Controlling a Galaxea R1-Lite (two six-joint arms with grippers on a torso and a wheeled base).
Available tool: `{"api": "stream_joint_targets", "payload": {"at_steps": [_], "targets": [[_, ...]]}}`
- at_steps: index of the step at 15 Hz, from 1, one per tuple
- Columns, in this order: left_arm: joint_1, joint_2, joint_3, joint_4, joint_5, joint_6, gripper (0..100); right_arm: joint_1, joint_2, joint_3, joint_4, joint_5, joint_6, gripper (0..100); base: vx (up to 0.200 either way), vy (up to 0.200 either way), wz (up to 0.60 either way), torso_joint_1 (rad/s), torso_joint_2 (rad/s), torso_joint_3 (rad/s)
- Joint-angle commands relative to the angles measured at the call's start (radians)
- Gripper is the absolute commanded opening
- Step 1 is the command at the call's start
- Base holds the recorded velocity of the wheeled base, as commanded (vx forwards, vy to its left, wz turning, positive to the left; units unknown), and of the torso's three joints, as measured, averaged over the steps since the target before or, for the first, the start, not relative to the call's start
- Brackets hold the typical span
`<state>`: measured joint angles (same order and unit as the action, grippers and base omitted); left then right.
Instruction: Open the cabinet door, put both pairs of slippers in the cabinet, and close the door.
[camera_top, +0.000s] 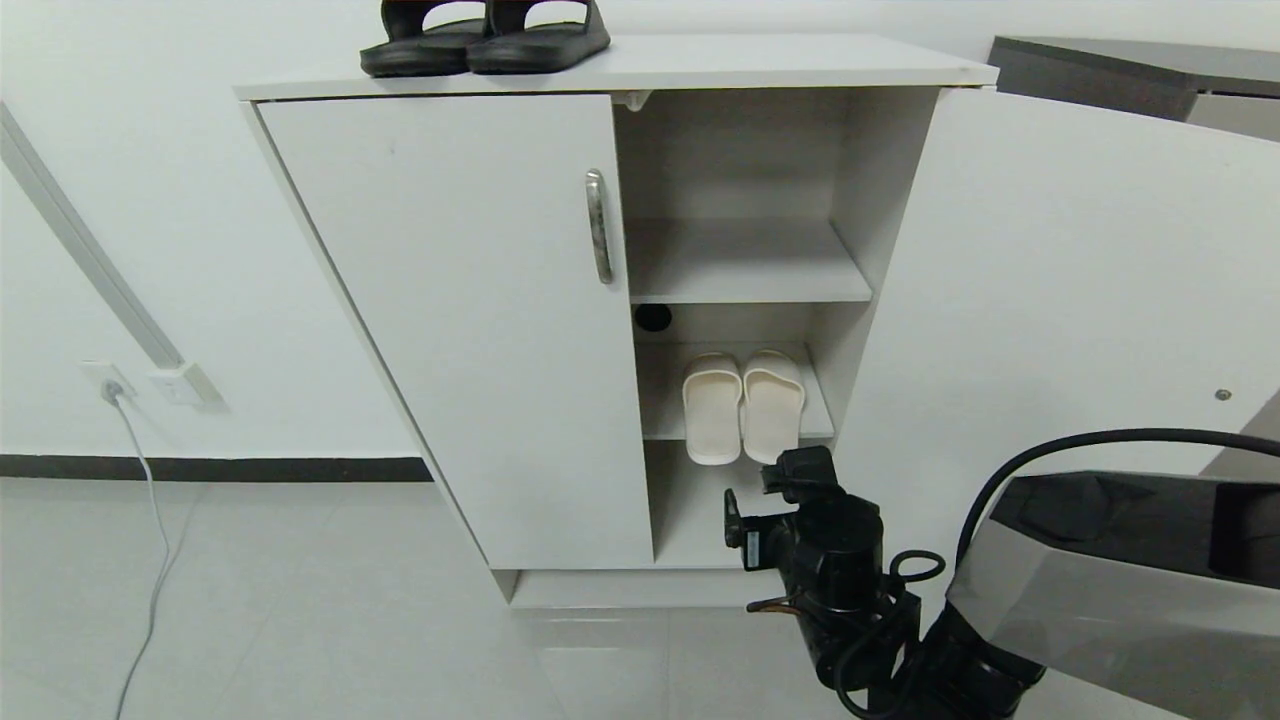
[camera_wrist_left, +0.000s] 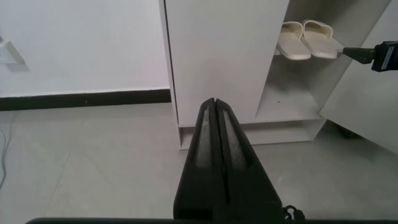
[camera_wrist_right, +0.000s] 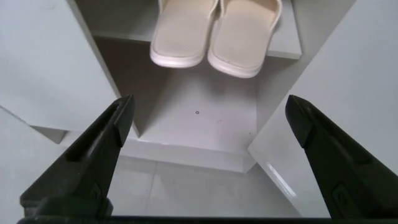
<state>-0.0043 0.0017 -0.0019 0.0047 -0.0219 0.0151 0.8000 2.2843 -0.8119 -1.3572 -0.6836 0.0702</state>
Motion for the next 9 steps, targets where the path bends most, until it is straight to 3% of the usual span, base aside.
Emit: {"api": "stream_joint_targets", "payload": {"at_steps": [1,9], "targets": [[0.0,0.0,0.0,0.0,-0.001,0.0,0,0.002,0.003,0.004,-0.01,-0.001,0.0,100,0.0,0.0,0.0,0.002,0.0,0.061],[0.001,0.0,0.0,0.0,-0.001,0.0,0,0.007,0.003,0.016,-0.016,-0.001,-0.003,100,0.0,0.0,0.0,0.004,0.0,0.185]]}}
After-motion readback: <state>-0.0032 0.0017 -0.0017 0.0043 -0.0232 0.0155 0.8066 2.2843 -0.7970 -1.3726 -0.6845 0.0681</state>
